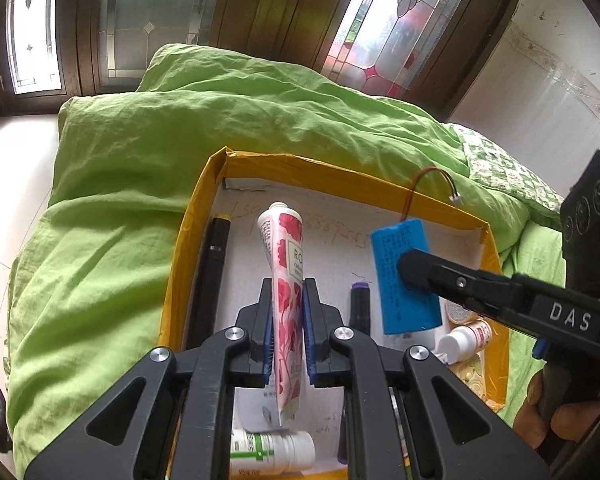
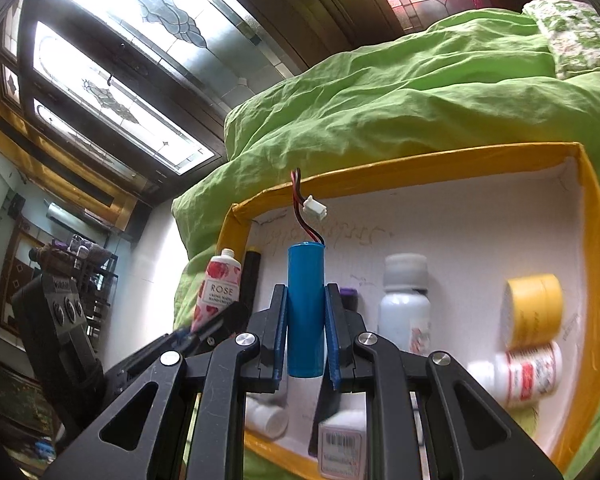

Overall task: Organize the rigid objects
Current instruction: 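Carry the tube and battery over the tray and lower them inside, then open both grippers to release the tube and battery into the tray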

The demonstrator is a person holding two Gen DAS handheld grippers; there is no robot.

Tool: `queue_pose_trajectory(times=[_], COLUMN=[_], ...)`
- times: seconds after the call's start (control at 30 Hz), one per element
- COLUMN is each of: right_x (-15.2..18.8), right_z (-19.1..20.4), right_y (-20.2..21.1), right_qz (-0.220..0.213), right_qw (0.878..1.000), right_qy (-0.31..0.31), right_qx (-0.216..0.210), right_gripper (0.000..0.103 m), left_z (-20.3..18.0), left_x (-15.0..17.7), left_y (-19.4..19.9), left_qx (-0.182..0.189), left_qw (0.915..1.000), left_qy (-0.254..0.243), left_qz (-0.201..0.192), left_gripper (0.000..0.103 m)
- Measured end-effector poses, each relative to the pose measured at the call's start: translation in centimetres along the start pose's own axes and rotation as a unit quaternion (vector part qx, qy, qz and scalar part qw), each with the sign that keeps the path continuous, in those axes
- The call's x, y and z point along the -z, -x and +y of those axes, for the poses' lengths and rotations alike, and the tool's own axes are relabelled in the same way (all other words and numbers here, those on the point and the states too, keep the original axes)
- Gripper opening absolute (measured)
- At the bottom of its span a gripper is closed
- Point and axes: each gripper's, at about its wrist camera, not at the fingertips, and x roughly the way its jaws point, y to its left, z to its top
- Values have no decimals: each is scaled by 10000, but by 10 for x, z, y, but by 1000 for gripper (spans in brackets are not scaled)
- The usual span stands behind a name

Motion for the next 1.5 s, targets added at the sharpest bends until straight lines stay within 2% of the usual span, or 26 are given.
queue_pose_trajectory(times=[0.17,0.53,0.87,1.2,1.27,1.4,1.47,1.5], right_x=[-11,-14,-9,-12,-12,-13,-12,-11], right_z=[0,3,-20,-23,-21,-18,-18,-18], right_y=[-25,-58,-54,-49,-45,-29,-19,-14], right_qz=[120,273,156,62,-8,-239,-349,-380], right_qw=[9995,9994,9996,9998,9998,9995,9990,9989], right_qy=[-198,-177,-251,-195,-128,43,84,90], right_qx=[-210,-130,-31,54,146,226,263,252], right_gripper=[16,16,16,17,18,30,31,31], left_z=[5,10,7,4,3,-3,-9,-12], left_x=[-5,-7,-10,-3,-3,0,1,2], left_y=[-16,-29,-38,-43,-43,-37,-31,-27], left_qx=[-48,-51,140,-213,-251,-368,-447,-478], left_qw=[10000,10000,9999,9997,9996,9990,9983,9980], left_qy=[-9,-36,96,-96,-126,-270,-363,-408], left_qz=[75,44,24,49,64,16,-53,-94], left_gripper=[10,10,10,11,16,29,41,43])
